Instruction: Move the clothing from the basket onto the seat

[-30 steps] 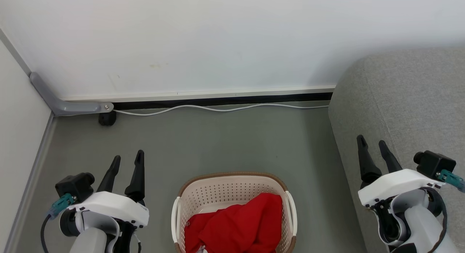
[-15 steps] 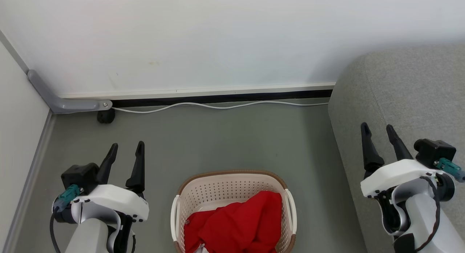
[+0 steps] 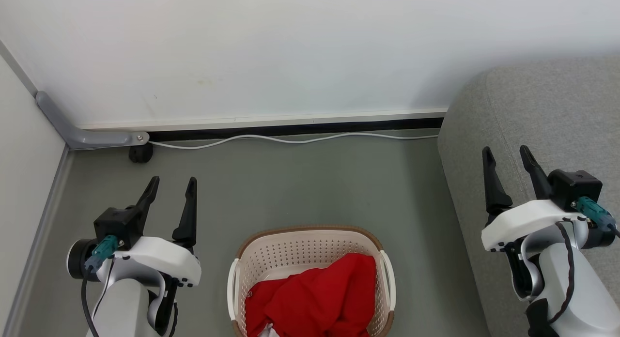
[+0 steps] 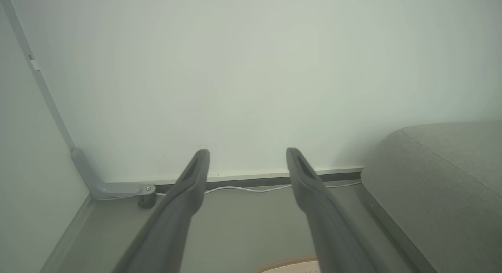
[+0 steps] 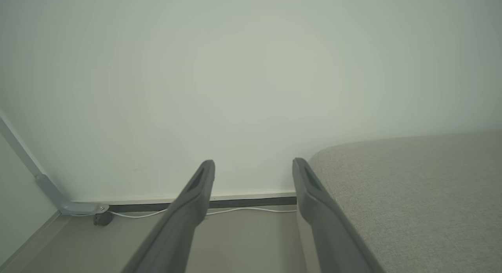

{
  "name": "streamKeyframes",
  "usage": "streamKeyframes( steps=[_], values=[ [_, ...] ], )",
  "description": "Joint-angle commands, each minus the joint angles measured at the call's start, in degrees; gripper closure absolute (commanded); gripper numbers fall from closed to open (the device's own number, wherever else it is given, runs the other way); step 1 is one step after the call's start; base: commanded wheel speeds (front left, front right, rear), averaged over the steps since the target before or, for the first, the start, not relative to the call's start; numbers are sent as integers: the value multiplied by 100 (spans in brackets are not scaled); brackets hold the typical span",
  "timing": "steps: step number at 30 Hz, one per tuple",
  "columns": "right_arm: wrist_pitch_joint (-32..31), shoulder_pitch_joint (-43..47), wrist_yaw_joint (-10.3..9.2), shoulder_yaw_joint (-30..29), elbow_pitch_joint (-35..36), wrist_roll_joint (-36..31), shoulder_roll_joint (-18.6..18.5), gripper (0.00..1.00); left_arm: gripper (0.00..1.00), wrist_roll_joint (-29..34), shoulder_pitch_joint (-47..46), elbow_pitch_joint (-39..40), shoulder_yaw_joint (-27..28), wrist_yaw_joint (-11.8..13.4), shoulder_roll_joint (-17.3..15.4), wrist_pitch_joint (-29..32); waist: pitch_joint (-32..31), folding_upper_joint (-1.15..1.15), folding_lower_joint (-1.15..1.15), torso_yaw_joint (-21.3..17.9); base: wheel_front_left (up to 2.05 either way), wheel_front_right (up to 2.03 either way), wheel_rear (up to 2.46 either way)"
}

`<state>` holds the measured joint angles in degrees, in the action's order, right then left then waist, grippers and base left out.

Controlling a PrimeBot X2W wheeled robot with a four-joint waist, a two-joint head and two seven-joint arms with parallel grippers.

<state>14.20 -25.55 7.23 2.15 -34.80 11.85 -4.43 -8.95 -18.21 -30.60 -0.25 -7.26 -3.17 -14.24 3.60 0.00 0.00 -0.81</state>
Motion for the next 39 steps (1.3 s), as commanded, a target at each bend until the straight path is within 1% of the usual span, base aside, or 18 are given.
streamKeyframes(
  steps=[1,13,18,25,36,37,39],
  values=[
    [80,-203,25,93,101,-84,10,0,0,61,-337,121,156,-23,-130,-75,3,0,0,2,0,0,0],
    [80,-176,25,8,159,-100,33,0,0,15,-304,91,152,-23,-110,-75,20,0,0,-16,0,0,0],
    [80,-253,25,27,340,-92,36,0,0,-61,-329,110,97,-23,-84,-75,261,0,0,-24,0,0,0],
    [80,-479,25,-52,844,-147,47,0,0,-286,-528,78,16,-23,-29,-75,933,0,0,-19,0,0,0],
    [80,-1149,25,-86,1574,-293,82,0,0,-650,-1100,-65,-320,-23,24,-75,2428,0,0,-61,0,0,0],
    [80,-1149,25,-86,1574,-293,82,0,0,-650,-1100,-65,-320,-23,24,-75,2428,0,0,-61,0,0,0],
    [80,-1279,25,-76,1671,-324,87,0,0,-810,-1193,-116,-459,-23,26,-75,2691,0,0,-77,0,0,0]
  ],
)
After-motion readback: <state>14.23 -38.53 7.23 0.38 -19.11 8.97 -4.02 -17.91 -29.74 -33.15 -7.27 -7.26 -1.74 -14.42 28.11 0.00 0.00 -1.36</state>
